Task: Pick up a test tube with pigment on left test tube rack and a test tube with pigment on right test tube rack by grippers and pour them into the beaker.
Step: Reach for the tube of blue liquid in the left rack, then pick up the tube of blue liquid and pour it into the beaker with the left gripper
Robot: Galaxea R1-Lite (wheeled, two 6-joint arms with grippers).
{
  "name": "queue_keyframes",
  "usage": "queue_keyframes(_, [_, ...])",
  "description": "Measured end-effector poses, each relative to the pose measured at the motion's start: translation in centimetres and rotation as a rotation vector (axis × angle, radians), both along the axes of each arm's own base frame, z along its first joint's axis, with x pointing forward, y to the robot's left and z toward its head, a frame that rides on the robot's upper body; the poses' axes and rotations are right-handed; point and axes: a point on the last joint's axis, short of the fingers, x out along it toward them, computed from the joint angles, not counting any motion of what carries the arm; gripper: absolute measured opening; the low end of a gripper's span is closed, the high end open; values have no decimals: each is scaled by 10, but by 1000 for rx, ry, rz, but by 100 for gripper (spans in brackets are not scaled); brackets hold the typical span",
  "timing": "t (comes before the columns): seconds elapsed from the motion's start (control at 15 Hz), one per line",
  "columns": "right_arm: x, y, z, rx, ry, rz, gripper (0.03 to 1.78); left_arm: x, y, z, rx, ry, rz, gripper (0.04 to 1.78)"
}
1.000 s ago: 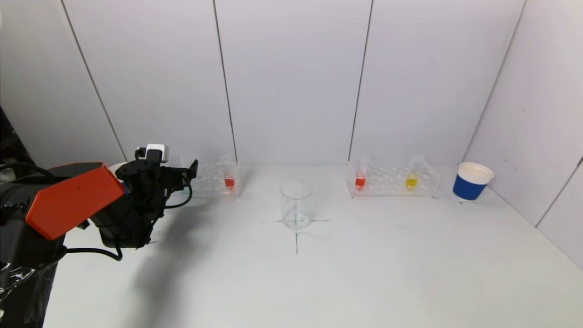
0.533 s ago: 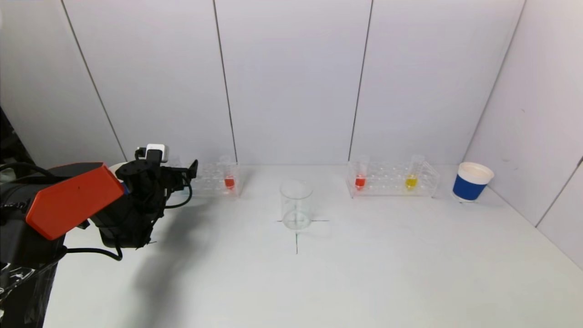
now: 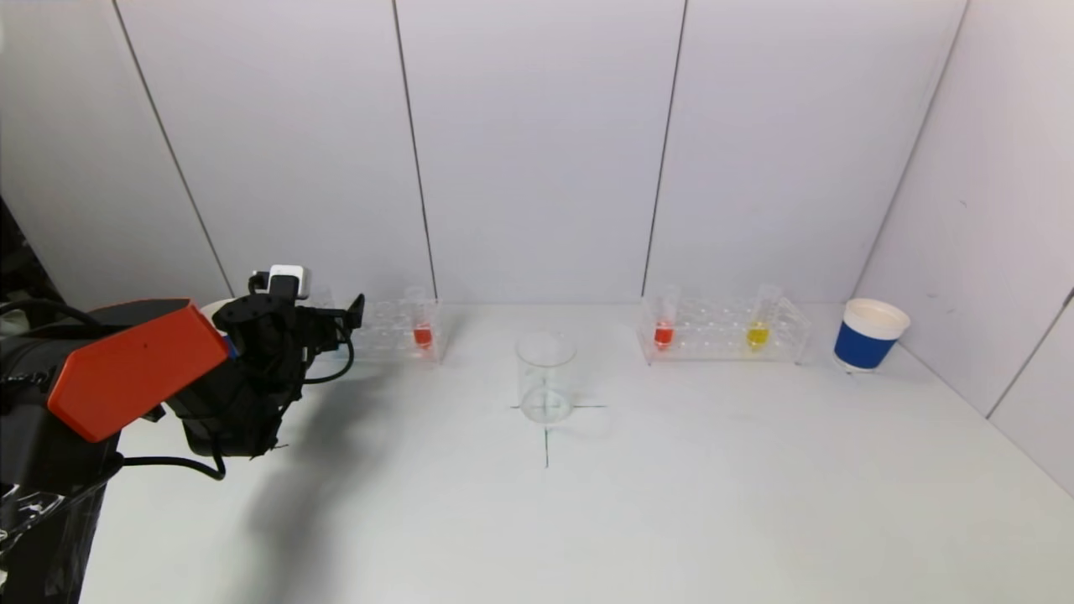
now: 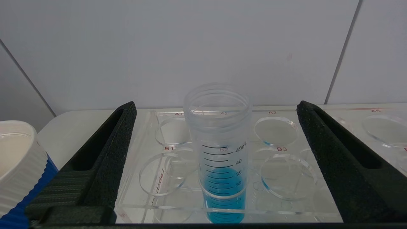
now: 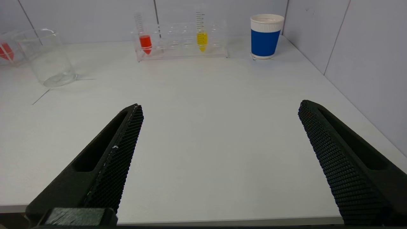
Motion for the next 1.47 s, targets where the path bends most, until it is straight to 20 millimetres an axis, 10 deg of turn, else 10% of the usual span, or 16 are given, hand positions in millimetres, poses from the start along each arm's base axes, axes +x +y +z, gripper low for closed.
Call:
queue_keyframes(0.8, [0, 0, 0, 0, 0, 0, 177, 0, 0, -2, 0, 3, 0, 170])
queue_keyframes(1.47, [0, 0, 0, 0, 0, 0, 177, 1, 0, -1, 0, 0, 0, 46])
